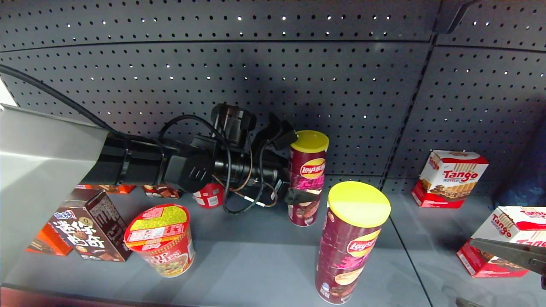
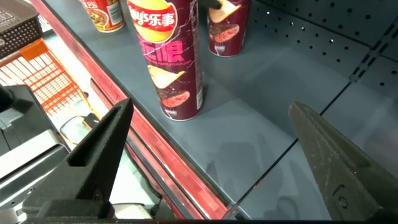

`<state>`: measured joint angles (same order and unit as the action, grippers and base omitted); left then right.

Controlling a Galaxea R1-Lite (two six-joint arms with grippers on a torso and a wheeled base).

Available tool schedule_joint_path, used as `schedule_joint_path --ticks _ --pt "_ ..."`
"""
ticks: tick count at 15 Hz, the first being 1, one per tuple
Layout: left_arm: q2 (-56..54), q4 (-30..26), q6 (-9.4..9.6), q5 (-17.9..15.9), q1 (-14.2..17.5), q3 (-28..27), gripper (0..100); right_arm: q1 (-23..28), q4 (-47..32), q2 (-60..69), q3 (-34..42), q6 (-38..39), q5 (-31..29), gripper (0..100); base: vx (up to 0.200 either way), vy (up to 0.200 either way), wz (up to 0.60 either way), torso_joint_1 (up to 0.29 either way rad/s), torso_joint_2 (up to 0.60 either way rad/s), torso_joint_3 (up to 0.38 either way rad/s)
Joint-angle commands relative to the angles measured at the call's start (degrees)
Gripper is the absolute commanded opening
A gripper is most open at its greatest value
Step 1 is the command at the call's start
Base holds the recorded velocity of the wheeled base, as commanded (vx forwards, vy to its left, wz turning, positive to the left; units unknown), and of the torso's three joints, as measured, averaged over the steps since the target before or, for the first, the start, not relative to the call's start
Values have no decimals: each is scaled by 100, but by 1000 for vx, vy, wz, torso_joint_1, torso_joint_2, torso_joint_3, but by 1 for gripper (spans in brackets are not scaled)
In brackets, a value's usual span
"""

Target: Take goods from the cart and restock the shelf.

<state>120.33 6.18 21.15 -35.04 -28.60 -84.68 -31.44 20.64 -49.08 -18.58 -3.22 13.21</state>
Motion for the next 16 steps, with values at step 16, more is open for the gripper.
schedule_joint_path --ticks 16 --pt "-2409 103 135 594 531 2175 100 -126 -7 -1763 -849 -39 -1304 100 0 0 0 0 0 0"
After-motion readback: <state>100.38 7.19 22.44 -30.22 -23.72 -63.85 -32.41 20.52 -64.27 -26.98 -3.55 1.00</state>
